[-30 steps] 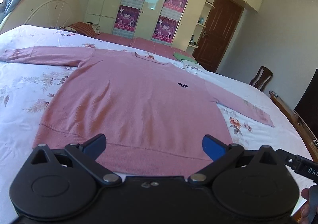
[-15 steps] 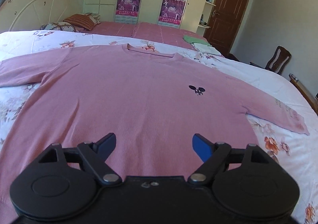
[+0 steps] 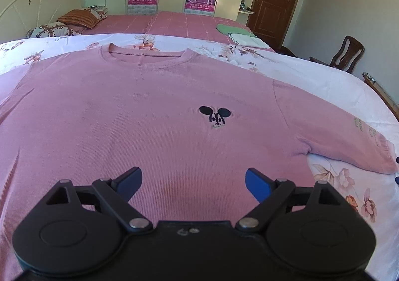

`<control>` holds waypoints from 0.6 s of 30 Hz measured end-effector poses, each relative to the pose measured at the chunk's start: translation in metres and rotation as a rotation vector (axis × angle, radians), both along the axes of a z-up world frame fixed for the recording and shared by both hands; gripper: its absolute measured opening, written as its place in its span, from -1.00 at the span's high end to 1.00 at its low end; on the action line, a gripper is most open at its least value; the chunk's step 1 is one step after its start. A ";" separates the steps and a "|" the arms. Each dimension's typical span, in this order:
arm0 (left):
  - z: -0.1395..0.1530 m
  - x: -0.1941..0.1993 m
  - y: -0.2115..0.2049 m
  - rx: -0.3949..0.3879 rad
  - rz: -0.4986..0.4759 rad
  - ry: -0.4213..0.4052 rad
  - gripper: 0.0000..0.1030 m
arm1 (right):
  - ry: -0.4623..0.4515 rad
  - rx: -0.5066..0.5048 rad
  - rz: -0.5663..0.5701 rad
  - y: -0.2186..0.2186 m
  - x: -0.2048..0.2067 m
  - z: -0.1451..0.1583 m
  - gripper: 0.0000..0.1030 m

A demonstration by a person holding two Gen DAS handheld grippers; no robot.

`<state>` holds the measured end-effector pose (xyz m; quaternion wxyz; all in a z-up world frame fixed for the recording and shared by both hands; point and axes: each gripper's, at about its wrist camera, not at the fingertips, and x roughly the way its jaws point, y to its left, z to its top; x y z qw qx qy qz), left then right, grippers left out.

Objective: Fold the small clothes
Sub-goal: 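Move the right tool to a sleeve cuff and close on it, then carry the sleeve across the sweater body with the right tool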

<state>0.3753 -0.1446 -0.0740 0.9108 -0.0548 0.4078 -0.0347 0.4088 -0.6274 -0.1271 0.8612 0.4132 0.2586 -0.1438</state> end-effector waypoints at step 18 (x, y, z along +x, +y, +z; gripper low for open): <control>0.005 -0.011 0.092 0.144 0.118 0.001 -0.76 | 0.081 -0.292 0.044 -0.013 -0.021 0.034 0.90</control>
